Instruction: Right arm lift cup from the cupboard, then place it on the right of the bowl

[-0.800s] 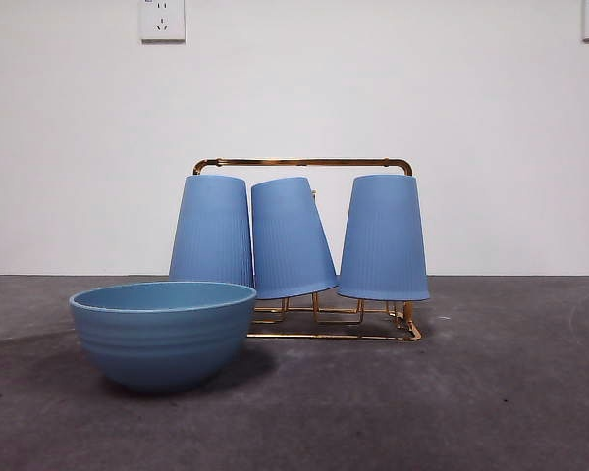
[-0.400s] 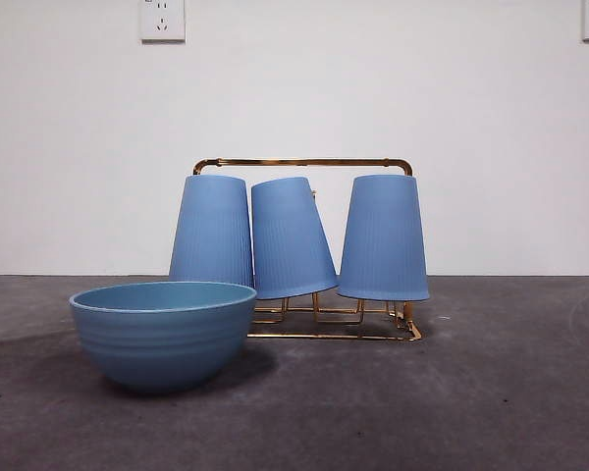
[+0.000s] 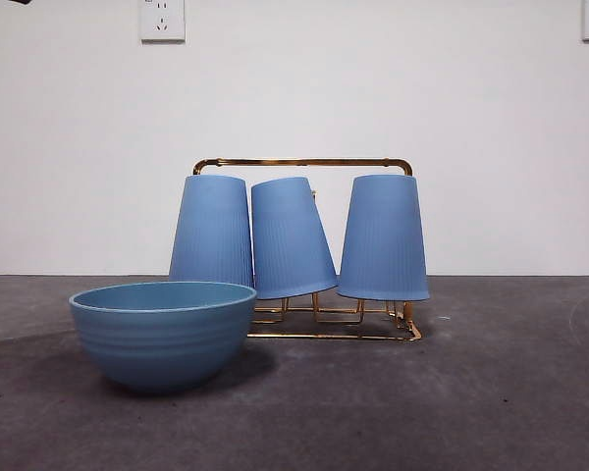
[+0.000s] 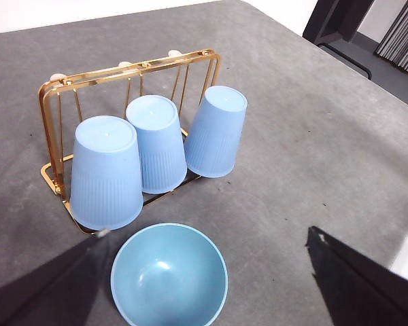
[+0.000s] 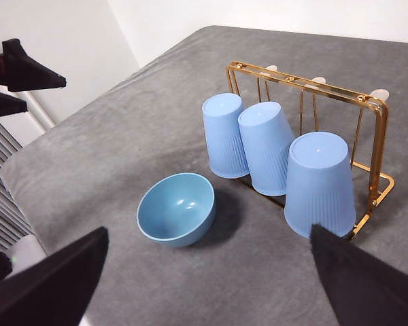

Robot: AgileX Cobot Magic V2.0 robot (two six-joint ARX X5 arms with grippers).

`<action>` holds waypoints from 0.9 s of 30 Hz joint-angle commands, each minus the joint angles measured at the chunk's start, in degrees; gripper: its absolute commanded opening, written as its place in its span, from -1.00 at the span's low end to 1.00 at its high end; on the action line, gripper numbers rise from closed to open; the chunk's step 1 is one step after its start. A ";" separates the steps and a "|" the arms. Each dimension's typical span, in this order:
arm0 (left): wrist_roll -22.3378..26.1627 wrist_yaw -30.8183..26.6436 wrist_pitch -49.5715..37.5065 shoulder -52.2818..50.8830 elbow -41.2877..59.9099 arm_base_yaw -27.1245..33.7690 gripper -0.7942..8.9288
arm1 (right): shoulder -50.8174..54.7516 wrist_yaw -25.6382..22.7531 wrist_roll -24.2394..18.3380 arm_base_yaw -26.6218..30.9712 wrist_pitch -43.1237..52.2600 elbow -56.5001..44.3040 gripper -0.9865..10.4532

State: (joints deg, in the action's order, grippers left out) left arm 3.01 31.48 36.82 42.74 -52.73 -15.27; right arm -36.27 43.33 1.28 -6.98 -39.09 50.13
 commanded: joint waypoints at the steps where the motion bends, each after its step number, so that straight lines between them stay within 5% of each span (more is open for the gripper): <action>1: -1.31 0.31 -0.83 0.31 -1.14 -0.24 0.16 | -1.16 0.15 4.26 -0.13 0.52 0.90 0.04; 7: -2.43 0.28 -0.81 0.31 -1.14 -0.24 0.16 | -6.54 -0.33 5.88 -2.38 0.39 2.45 0.04; 12: -2.43 0.28 -0.76 0.31 -1.14 -0.24 0.16 | -15.43 -5.97 5.25 -7.80 -3.30 8.85 0.04; 27: -2.40 0.28 -0.37 0.33 -1.11 -0.24 0.13 | -54.31 -33.29 2.54 -19.85 -27.82 45.07 0.04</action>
State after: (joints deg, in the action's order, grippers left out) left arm 0.62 31.48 36.95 42.74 -52.73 -15.27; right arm -89.32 10.46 4.49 -26.37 -66.92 93.56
